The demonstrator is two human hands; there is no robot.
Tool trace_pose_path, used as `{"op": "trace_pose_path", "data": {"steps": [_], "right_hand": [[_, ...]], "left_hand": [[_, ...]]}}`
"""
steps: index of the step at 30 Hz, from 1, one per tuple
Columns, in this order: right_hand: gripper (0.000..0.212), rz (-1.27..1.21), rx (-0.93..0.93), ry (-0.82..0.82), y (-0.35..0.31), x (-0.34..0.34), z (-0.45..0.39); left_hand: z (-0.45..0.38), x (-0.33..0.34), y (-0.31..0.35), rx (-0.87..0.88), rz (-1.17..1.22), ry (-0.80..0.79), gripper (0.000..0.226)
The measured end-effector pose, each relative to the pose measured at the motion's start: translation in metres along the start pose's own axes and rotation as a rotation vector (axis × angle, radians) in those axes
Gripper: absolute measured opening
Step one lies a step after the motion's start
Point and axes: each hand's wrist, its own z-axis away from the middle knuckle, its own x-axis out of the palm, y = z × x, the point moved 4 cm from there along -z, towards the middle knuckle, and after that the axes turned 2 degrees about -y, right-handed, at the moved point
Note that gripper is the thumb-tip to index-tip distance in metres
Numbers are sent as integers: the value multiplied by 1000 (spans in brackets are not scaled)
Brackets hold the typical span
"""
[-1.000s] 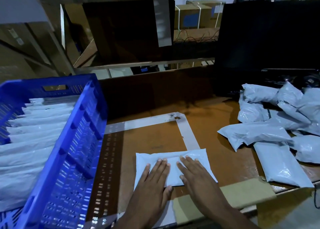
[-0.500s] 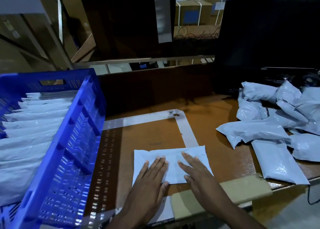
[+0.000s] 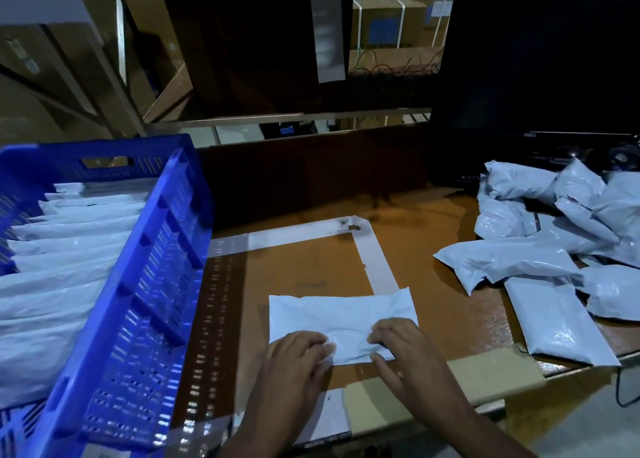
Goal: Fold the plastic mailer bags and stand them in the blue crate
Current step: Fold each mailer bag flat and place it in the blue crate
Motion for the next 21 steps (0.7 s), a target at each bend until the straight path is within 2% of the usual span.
{"op": "trace_pose_path", "data": {"steps": [4,10,13,17,21], "right_hand": [[19,40,32,13,1,2,-2],[4,-6,96,-22,-3,-6,-13],[20,11,126,-6,-5,-5,-25],[34,120,104,-25,-9,12,-30],[57,184,173,-151,1,10,-20]], "left_hand": [[-5,-2,-3,-82,8,-10,18],[-13,-13,-1,-110,57,-69,17],[-37,-21,3,-133,36,-54,13],[-43,3,-5,-152,-137,-192,42],[-30,9,-19,-171,-143,-248,67]]}}
